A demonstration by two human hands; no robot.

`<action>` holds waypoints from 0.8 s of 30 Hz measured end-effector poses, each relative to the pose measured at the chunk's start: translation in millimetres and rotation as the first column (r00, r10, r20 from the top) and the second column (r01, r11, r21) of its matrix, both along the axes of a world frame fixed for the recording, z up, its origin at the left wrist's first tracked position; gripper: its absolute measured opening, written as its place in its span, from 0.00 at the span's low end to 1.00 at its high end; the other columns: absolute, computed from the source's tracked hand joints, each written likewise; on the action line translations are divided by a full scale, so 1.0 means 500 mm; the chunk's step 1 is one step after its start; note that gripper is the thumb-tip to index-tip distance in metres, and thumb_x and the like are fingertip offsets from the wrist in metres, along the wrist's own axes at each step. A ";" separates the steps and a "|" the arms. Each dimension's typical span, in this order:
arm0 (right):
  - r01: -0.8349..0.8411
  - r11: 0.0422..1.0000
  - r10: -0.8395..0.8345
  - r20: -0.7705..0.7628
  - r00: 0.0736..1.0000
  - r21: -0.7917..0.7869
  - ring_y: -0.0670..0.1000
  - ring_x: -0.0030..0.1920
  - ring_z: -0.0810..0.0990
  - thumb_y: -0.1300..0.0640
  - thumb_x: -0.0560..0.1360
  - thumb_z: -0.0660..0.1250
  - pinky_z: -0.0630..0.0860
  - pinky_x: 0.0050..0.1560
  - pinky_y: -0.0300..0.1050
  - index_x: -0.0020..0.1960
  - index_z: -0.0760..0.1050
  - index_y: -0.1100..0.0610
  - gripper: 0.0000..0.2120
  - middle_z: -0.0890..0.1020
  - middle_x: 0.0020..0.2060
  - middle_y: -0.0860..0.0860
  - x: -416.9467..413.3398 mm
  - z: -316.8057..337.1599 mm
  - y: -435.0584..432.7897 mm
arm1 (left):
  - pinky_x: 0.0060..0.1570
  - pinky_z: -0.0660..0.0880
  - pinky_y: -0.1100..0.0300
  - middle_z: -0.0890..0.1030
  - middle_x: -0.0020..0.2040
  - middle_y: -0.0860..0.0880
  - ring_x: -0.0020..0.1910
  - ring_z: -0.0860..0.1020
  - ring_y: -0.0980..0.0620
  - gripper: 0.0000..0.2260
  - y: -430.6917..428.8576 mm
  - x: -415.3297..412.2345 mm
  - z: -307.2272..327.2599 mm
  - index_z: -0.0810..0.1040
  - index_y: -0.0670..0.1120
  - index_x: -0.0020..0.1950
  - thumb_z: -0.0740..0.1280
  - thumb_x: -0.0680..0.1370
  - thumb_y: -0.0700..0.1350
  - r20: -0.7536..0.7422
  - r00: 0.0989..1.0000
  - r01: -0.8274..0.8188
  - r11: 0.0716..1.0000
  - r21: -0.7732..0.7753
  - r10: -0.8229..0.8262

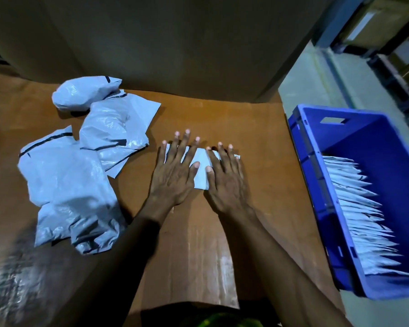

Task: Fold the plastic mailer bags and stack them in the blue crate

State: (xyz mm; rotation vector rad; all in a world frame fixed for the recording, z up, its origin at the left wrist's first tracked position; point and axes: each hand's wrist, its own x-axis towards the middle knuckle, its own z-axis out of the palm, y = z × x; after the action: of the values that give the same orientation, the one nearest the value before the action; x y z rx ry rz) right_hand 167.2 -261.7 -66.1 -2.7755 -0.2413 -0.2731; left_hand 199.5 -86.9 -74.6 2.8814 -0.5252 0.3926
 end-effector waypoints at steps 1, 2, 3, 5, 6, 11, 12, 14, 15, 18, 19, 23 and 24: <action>0.013 0.999 -0.012 0.011 1.000 -0.037 0.55 0.85 0.46 0.49 0.87 0.48 0.50 0.82 0.59 0.84 0.57 0.51 0.26 0.55 0.84 0.52 0.000 -0.004 0.002 | 0.81 0.49 0.39 0.44 0.85 0.45 0.84 0.43 0.44 0.27 0.001 0.001 -0.005 0.46 0.48 0.86 0.44 0.87 0.55 0.007 1.000 -0.001 1.000 0.016 0.001; 0.030 0.997 -0.028 0.021 0.999 -0.068 0.55 0.85 0.46 0.49 0.87 0.48 0.50 0.82 0.59 0.84 0.56 0.52 0.26 0.55 0.84 0.53 0.001 -0.007 0.005 | 0.80 0.49 0.38 0.45 0.85 0.44 0.84 0.43 0.43 0.27 0.000 0.002 -0.008 0.47 0.48 0.86 0.45 0.87 0.55 0.016 1.000 -0.006 1.000 0.025 0.006; 0.047 0.995 -0.045 0.029 0.999 -0.089 0.56 0.85 0.46 0.49 0.87 0.49 0.50 0.82 0.59 0.84 0.56 0.52 0.26 0.56 0.84 0.53 0.002 -0.011 0.008 | 0.80 0.49 0.37 0.45 0.85 0.44 0.84 0.44 0.43 0.27 -0.002 0.002 -0.011 0.47 0.48 0.86 0.46 0.88 0.55 0.025 1.000 -0.015 0.999 0.031 0.014; 0.085 0.989 -0.081 0.040 0.996 -0.123 0.57 0.85 0.47 0.49 0.87 0.49 0.49 0.82 0.58 0.84 0.57 0.52 0.26 0.56 0.84 0.54 0.005 -0.015 0.015 | 0.79 0.49 0.34 0.45 0.85 0.44 0.84 0.44 0.42 0.27 -0.007 0.007 -0.017 0.47 0.48 0.86 0.47 0.88 0.55 0.029 0.999 -0.023 0.998 0.053 0.022; 0.101 0.986 -0.097 0.040 0.995 -0.133 0.56 0.85 0.47 0.49 0.87 0.49 0.49 0.82 0.58 0.84 0.57 0.52 0.26 0.57 0.84 0.54 0.005 -0.014 0.019 | 0.78 0.49 0.33 0.45 0.85 0.43 0.84 0.44 0.41 0.28 -0.010 0.008 -0.019 0.46 0.48 0.86 0.47 0.88 0.55 0.026 0.999 -0.032 0.997 0.068 0.031; 0.037 0.999 -0.037 -0.019 0.999 -0.035 0.55 0.85 0.43 0.48 0.87 0.51 0.44 0.82 0.55 0.84 0.56 0.51 0.26 0.53 0.85 0.52 0.006 0.004 0.013 | 0.77 0.51 0.31 0.47 0.85 0.42 0.84 0.46 0.39 0.28 -0.010 0.017 -0.023 0.49 0.50 0.86 0.48 0.87 0.58 0.010 0.998 -0.066 0.994 0.086 0.065; -0.010 0.999 0.012 -0.038 0.999 0.045 0.53 0.84 0.41 0.47 0.87 0.53 0.40 0.82 0.53 0.84 0.57 0.51 0.26 0.51 0.85 0.51 0.005 0.016 0.004 | 0.77 0.51 0.31 0.48 0.85 0.41 0.84 0.48 0.39 0.28 -0.010 0.015 -0.021 0.50 0.50 0.86 0.48 0.87 0.58 0.014 0.998 -0.069 0.994 0.087 0.068; -0.065 0.972 0.081 -0.062 0.995 0.224 0.50 0.84 0.39 0.43 0.86 0.58 0.34 0.81 0.48 0.81 0.61 0.50 0.26 0.50 0.85 0.49 -0.014 0.038 -0.020 | 0.77 0.54 0.33 0.50 0.85 0.40 0.83 0.52 0.39 0.28 -0.011 0.000 -0.007 0.51 0.51 0.86 0.50 0.87 0.60 0.013 0.995 -0.103 0.993 0.064 0.102; -0.048 0.958 0.069 -0.065 0.996 0.284 0.49 0.84 0.40 0.41 0.84 0.62 0.35 0.81 0.48 0.79 0.64 0.50 0.26 0.52 0.84 0.48 -0.034 0.043 -0.032 | 0.76 0.58 0.36 0.53 0.84 0.40 0.82 0.56 0.39 0.29 -0.013 -0.015 0.001 0.51 0.51 0.86 0.51 0.87 0.60 -0.006 0.985 -0.171 0.985 0.006 0.171; 0.077 0.957 -0.081 0.006 0.997 0.279 0.53 0.82 0.55 0.38 0.77 0.72 0.55 0.80 0.53 0.68 0.70 0.53 0.28 0.66 0.76 0.51 -0.093 0.031 -0.063 | 0.63 0.67 0.40 0.67 0.75 0.36 0.69 0.68 0.35 0.26 -0.034 -0.081 0.024 0.59 0.47 0.82 0.56 0.87 0.56 -0.098 0.875 -0.482 0.830 -0.282 0.475; 0.113 0.968 -0.124 0.036 0.992 0.224 0.56 0.77 0.63 0.38 0.76 0.73 0.64 0.75 0.54 0.63 0.71 0.54 0.26 0.70 0.70 0.51 -0.107 0.023 -0.069 | 0.61 0.67 0.40 0.69 0.71 0.34 0.65 0.69 0.35 0.24 -0.039 -0.099 0.029 0.62 0.45 0.80 0.57 0.86 0.54 -0.134 0.838 -0.538 0.762 -0.360 0.529; 0.167 0.974 -0.182 0.094 0.979 0.150 0.55 0.56 0.73 0.45 0.78 0.73 0.60 0.55 0.40 0.57 0.76 0.53 0.15 0.75 0.54 0.49 -0.116 0.008 -0.069 | 0.60 0.63 0.45 0.72 0.61 0.35 0.59 0.69 0.37 0.27 -0.020 -0.122 0.029 0.70 0.38 0.69 0.62 0.69 0.41 -0.165 0.893 -0.435 0.713 -0.549 0.417; 0.161 0.970 -0.178 0.084 0.980 0.185 0.54 0.55 0.73 0.47 0.78 0.73 0.58 0.54 0.38 0.58 0.76 0.52 0.13 0.75 0.54 0.48 -0.112 0.011 -0.067 | 0.58 0.63 0.49 0.72 0.60 0.35 0.59 0.69 0.37 0.28 -0.011 -0.120 0.029 0.73 0.39 0.66 0.61 0.65 0.38 -0.133 0.925 -0.365 0.734 -0.573 0.356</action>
State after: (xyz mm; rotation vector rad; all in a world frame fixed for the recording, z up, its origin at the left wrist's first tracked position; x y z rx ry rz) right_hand 111.3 -295.4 -60.5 -2.6108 -0.0015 -0.4542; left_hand 139.7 -92.6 -60.1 2.3435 0.1669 0.4867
